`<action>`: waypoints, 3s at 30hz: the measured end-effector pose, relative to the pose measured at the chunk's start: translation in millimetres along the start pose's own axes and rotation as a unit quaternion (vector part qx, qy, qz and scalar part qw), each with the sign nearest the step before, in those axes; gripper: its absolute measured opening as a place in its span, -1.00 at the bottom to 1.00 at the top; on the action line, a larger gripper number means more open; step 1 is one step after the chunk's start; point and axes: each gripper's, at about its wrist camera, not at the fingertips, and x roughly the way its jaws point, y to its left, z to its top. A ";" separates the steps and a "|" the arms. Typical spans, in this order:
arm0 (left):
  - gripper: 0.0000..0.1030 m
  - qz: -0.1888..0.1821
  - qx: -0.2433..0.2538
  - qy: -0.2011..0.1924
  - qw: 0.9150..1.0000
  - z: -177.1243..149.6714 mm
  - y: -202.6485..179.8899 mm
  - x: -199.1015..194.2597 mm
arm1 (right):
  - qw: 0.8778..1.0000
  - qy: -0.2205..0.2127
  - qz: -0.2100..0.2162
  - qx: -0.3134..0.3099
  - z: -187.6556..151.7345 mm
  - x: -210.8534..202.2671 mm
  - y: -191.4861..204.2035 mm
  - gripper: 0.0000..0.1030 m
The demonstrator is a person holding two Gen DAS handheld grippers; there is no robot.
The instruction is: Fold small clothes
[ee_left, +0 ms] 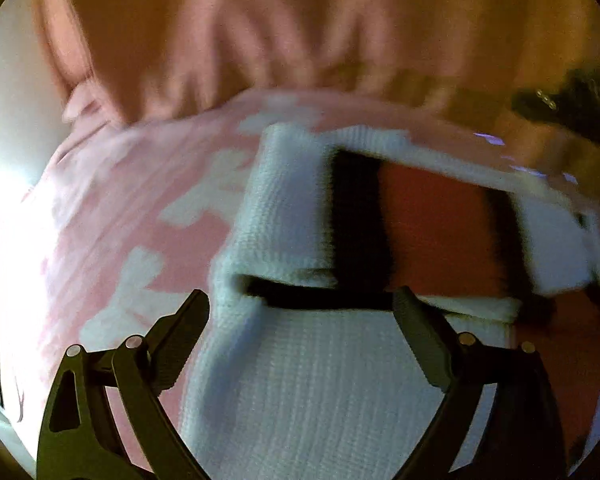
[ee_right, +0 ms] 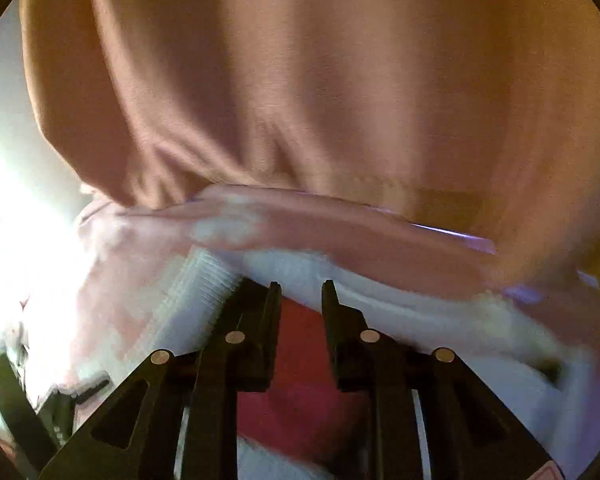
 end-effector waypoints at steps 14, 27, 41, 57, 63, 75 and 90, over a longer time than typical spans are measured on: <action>0.80 -0.155 0.105 0.037 0.982 -66.1 -189.9 -20.2 | 0.996 0.048 -0.076 -0.007 -108.9 -67.3 -155.1 -0.35; 0.80 -0.028 0.024 0.005 0.999 -39.6 -47.9 -11.1 | 0.986 0.103 0.046 -0.126 -97.6 -4.6 3.2 -0.34; 0.80 -0.051 -0.003 -0.002 0.999 -25.9 -36.6 -19.5 | 0.985 0.114 0.039 -0.121 -93.4 41.9 23.3 -0.28; 0.80 -0.043 -0.005 0.006 0.999 -29.0 -39.5 -14.2 | 0.984 0.113 0.121 -0.067 -73.8 41.5 24.8 -0.69; 0.80 -0.072 0.026 0.004 0.997 -32.8 -70.6 -20.8 | 0.996 0.042 0.082 -0.015 -57.6 -59.1 -65.1 -0.21; 0.79 -0.117 0.100 0.023 0.988 -34.9 -212.4 17.2 | 0.990 0.078 -0.047 0.106 -41.8 -1.6 -212.3 -0.50; 0.88 -0.084 0.124 -0.002 0.989 -48.6 -220.8 27.4 | 0.983 0.060 -0.094 0.144 -37.8 25.8 -226.2 -0.89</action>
